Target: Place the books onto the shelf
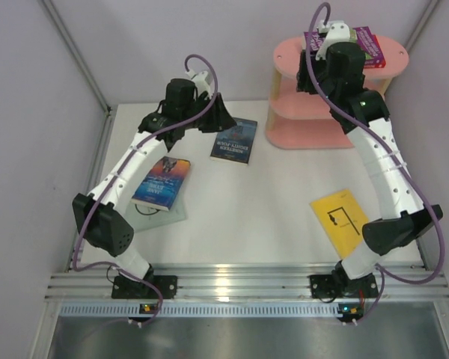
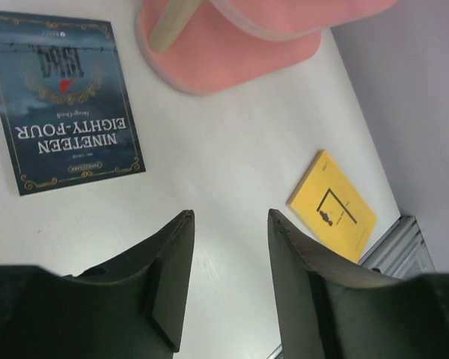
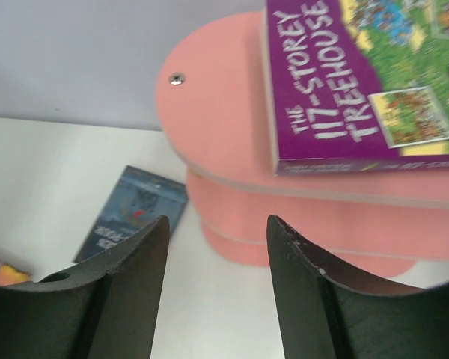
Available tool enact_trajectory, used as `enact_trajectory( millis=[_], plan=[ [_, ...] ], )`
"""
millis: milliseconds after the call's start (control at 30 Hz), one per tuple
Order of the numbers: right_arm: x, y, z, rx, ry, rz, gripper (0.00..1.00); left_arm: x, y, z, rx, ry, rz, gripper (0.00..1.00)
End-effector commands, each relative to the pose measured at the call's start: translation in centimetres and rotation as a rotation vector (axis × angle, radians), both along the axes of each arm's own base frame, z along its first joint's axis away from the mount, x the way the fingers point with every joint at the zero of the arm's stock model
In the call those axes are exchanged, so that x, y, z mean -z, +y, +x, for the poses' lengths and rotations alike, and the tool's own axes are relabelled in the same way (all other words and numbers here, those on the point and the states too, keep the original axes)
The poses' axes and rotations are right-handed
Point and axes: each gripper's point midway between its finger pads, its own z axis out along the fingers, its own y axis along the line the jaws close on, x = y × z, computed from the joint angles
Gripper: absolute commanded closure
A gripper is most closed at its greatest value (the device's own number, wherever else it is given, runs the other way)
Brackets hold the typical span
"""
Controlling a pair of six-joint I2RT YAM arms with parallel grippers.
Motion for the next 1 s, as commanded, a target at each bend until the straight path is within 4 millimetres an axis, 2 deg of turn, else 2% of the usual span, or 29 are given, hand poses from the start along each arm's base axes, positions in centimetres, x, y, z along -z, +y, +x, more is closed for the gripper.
enact_trajectory(
  millis=[0, 133, 167, 200, 233, 267, 467, 500, 667, 900, 967],
  plan=[
    [-4.5, -2.9, -0.6, 0.067, -0.151, -0.187, 0.44, -1.7, 1.4, -2.0, -0.001, -0.060, 0.018, 0.50],
    [-6.9, -1.7, -0.9, 0.019, -0.228, -0.295, 0.42, 0.4, 1.9, -3.2, 0.006, -0.021, 0.042, 0.39],
    [-7.4, -1.6, -0.8, 0.018, -0.244, -0.305, 0.42, 1.2, 2.2, -3.5, 0.003, -0.009, 0.053, 0.38],
    [-7.1, -1.5, -0.2, 0.014, -0.242, -0.336, 0.41, 1.5, 2.3, -3.6, 0.000, -0.010, 0.060, 0.37],
    [-7.7, -1.6, -0.1, 0.023, -0.256, -0.347, 0.41, 1.6, 2.5, -3.8, -0.003, -0.011, 0.062, 0.34],
    [-7.5, -1.6, 0.3, 0.022, -0.252, -0.374, 0.41, 2.4, 2.7, -3.9, -0.006, 0.006, 0.072, 0.32],
    [-6.8, -1.0, 2.7, 0.009, -0.246, -0.442, 0.40, 4.0, 2.8, -4.4, 0.006, 0.029, 0.099, 0.29],
    [-6.3, -1.0, 3.3, 0.011, -0.235, -0.449, 0.40, 4.1, 2.9, -4.4, 0.006, 0.027, 0.102, 0.29],
    [-6.3, -1.4, 4.5, 0.029, -0.238, -0.465, 0.40, 4.8, 3.0, -4.5, 0.003, 0.034, 0.110, 0.28],
    [-4.2, -2.6, 6.2, 0.047, -0.190, -0.482, 0.40, 5.1, 3.0, -4.5, 0.003, 0.038, 0.108, 0.28],
    [-4.1, -3.0, 6.5, 0.065, -0.189, -0.487, 0.40, 5.2, 3.0, -4.3, 0.001, 0.038, 0.110, 0.28]
  ],
)
